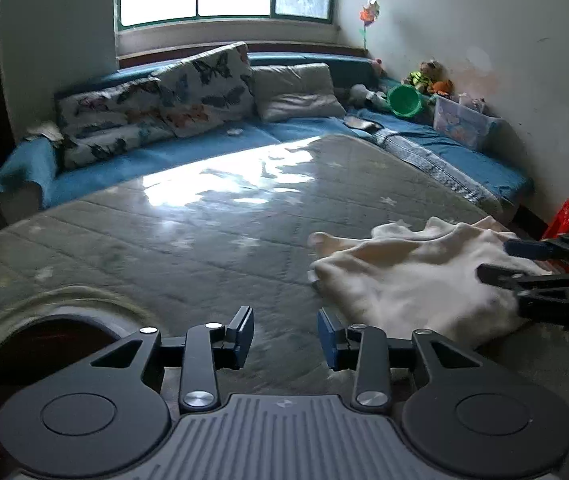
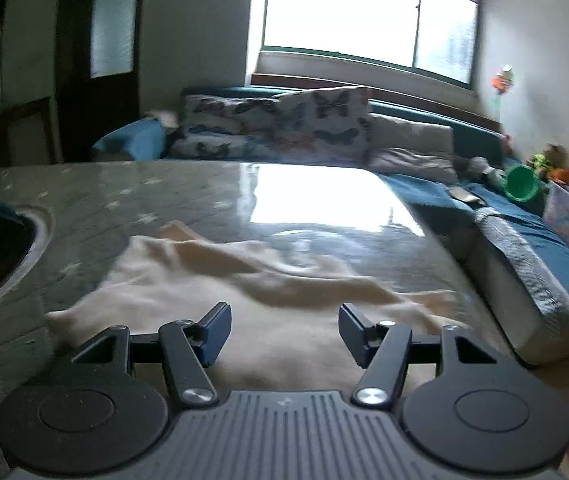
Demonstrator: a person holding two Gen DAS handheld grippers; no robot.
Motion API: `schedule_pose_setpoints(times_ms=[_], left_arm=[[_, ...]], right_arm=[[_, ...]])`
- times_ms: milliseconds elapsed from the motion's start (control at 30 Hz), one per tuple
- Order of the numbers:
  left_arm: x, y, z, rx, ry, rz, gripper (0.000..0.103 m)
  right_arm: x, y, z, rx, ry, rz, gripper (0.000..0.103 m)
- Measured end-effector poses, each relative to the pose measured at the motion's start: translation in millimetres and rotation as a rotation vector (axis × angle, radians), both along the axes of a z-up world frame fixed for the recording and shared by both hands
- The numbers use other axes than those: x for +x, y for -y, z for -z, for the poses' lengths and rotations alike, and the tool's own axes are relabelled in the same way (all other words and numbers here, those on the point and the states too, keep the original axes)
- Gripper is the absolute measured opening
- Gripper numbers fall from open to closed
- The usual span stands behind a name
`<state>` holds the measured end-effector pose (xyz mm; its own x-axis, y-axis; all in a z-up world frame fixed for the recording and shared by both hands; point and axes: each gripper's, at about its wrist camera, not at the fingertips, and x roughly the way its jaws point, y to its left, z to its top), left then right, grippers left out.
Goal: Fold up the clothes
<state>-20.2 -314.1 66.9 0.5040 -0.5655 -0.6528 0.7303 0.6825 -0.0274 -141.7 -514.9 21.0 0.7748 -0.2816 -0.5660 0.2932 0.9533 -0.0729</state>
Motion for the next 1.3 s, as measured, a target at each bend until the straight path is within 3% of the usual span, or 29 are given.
schedule_pose_setpoints(times_ms=[200, 300, 533, 833, 900, 1000, 1300], left_arm=[[-7, -69, -8, -0.010, 0.029, -0.094, 0.042], [-12, -106, -6, -0.011, 0.043, -0.157, 0.043], [-25, -184, 15, 0.006, 0.053, -0.319, 0.043], [-25, -247, 40, 0.031, 0.023, -0.511, 0.043], [-24, -253, 44, 0.030, 0.030, -0.538, 0.043], [-23, -260, 48, 0.028, 0.045, -0.578, 0.054], [-9, -274, 64, 0.024, 0.054, -0.654, 0.058]], right_arm=[[14, -50, 7, -0.065, -0.015, -0.109, 0.069], [11, -75, 8, -0.114, 0.000, -0.151, 0.077], [11, -121, 11, -0.240, -0.022, -0.250, 0.082], [17, -146, -4, -0.110, 0.003, -0.343, 0.085], [25, -152, -2, -0.075, -0.002, -0.361, 0.085], [37, -157, -1, -0.034, -0.005, -0.372, 0.087], [71, -171, 8, 0.030, -0.040, -0.384, 0.088]])
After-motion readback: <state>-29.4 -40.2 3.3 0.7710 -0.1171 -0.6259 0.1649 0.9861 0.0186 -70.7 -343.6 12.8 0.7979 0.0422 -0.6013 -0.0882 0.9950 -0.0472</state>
